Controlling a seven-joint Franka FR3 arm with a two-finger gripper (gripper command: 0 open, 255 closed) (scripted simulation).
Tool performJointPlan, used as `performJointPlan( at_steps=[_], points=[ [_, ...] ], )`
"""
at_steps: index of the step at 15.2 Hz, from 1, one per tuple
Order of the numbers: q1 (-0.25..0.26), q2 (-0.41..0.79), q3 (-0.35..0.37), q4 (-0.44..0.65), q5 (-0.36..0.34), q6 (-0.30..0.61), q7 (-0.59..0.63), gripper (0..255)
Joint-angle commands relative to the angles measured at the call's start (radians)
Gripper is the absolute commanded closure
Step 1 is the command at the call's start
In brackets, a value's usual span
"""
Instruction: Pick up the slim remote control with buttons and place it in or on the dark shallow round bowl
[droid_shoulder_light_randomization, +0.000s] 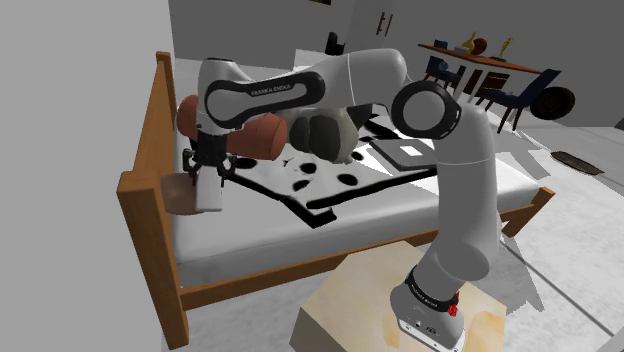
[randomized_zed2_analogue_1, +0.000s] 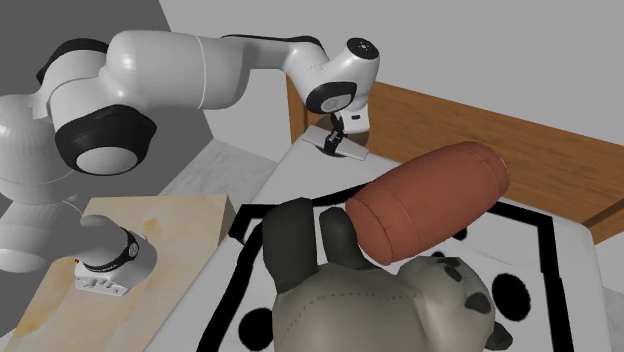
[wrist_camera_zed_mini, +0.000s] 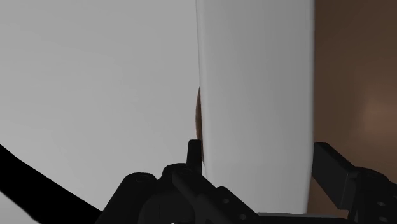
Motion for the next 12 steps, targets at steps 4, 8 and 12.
performJointPlan(
  at_steps=[4, 8, 12],
  points=[
    [-0.002, -0.022, 0.005, 0.033, 0.007, -0.054, 0.003, 255],
    [-0.001, -0.035, 0.009, 0.069, 0.011, -0.101, 0.006, 255],
    [0.001, -0.043, 0.011, 0.111, 0.014, -0.150, 0.010, 255]
  ],
)
